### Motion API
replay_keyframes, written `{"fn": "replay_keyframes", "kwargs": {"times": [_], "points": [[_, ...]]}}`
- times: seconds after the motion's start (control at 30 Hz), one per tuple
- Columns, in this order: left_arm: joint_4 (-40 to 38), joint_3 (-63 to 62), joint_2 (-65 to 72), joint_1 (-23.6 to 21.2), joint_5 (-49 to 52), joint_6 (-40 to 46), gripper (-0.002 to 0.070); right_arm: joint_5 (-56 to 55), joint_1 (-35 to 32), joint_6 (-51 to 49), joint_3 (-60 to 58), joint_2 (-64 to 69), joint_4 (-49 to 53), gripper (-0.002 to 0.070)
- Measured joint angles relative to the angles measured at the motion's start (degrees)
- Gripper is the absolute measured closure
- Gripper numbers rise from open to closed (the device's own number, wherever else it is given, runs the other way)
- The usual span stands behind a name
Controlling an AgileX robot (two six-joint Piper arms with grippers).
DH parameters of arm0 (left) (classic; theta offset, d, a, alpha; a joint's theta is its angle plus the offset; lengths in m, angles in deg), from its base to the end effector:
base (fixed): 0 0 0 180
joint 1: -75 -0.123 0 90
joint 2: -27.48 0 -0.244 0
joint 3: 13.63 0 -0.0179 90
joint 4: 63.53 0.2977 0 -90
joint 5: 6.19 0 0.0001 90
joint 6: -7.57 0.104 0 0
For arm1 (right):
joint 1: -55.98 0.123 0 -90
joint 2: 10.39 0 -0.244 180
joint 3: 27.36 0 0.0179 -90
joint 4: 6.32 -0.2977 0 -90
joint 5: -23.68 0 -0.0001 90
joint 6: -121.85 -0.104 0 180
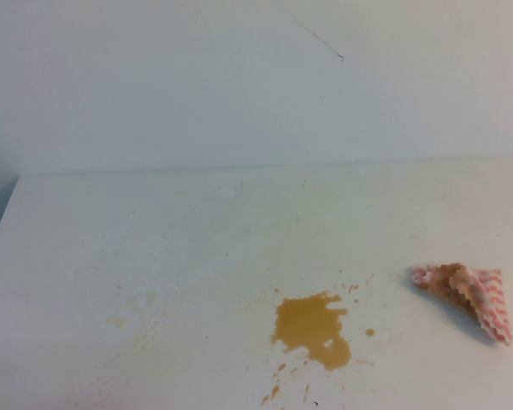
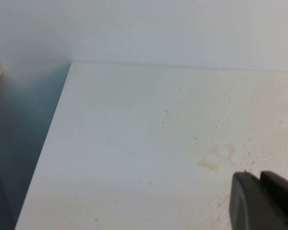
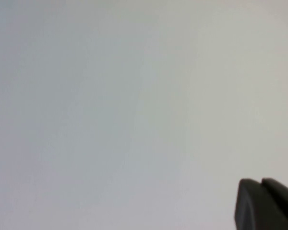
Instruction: Wipe the table
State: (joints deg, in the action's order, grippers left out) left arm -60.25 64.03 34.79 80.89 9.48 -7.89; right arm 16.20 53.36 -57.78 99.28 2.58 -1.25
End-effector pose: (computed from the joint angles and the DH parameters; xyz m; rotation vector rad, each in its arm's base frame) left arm 0.1545 -0.0143 0.1787 -0.1098 1.7577 -0.2176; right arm 0.1167 -0.0042 0.3673 -0.0354 1.0278 -0.1215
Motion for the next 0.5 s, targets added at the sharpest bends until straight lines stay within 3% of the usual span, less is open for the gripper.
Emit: {"fn": "replay_keyframes", "kwargs": {"times": [0.33, 0.5], "points": [[0.0, 0.0, 0.0, 0.0, 0.0, 0.0, 0.0675, 40.4, 0.0, -4.58, 24.71, 26.73, -4.7, 0.0678], [0.0, 0.0, 0.0, 0.0, 0.0, 0.0, 0.0675, 50.21, 0.0, 0.87, 29.22, 37.8, -8.22, 0.0678]]}}
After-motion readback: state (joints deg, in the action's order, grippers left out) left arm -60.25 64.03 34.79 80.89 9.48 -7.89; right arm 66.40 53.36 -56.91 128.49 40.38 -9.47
